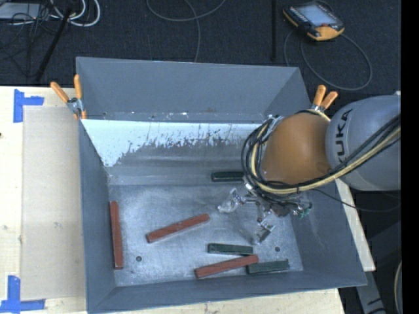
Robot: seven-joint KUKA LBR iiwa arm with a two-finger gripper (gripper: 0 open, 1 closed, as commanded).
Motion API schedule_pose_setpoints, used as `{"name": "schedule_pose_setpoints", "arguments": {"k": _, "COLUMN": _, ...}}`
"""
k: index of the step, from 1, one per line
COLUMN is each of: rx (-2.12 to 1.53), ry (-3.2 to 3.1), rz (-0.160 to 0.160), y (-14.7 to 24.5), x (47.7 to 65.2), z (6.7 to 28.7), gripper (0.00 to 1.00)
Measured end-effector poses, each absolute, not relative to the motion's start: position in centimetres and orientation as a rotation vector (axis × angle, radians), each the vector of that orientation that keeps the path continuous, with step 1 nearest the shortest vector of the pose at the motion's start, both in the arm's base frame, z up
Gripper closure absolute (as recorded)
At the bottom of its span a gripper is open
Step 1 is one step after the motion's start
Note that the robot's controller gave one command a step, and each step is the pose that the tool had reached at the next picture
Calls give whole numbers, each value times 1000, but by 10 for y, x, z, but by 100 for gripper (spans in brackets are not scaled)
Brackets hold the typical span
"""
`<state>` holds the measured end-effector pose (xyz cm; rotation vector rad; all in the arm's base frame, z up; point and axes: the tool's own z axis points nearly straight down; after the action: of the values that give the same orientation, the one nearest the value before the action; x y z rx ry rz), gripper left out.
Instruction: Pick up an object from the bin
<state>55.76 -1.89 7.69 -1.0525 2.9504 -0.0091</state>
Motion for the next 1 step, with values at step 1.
{"name": "schedule_pose_setpoints", "arguments": {"k": 1, "rx": -1218, "ry": 2899, "rz": 7, "y": 21, "x": 528, "z": 85, "gripper": 0}}
